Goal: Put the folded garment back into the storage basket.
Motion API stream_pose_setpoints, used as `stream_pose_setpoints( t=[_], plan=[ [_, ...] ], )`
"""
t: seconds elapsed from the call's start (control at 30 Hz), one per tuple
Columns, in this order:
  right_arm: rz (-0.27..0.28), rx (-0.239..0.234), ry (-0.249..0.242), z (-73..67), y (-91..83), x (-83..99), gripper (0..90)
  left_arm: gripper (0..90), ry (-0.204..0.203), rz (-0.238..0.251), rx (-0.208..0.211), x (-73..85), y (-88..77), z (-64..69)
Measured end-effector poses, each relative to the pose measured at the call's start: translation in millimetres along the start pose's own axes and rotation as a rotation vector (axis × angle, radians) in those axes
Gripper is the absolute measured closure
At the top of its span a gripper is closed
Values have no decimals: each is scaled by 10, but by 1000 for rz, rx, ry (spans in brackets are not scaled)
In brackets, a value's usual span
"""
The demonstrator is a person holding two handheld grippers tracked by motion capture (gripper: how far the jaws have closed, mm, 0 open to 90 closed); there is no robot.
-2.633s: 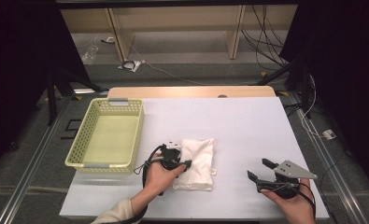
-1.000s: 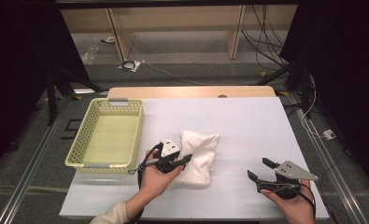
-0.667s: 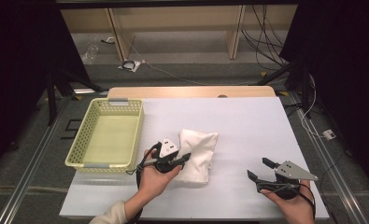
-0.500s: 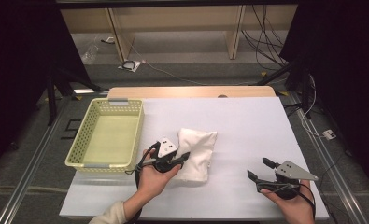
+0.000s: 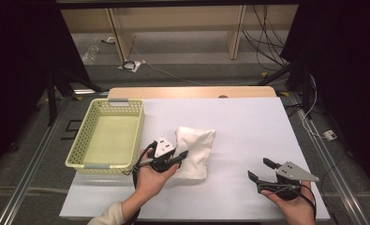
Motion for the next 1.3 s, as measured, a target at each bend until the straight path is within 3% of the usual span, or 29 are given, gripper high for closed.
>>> stream_pose_setpoints(
  t=[1.3],
  plan=[
    [2, 1, -1, 2, -4, -3, 253, 695, 0, 40, -31, -95, -123, -112]
  ],
)
Point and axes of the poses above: each handheld gripper's, and its own axes: y roughly forward along the jaws, x roughly out of its underside, z roughly to its right, the point moved 9 cm from there along y, roughly forward along the jaws, and after that the axes turned 8 degrees about z, right-handed, at the moved point
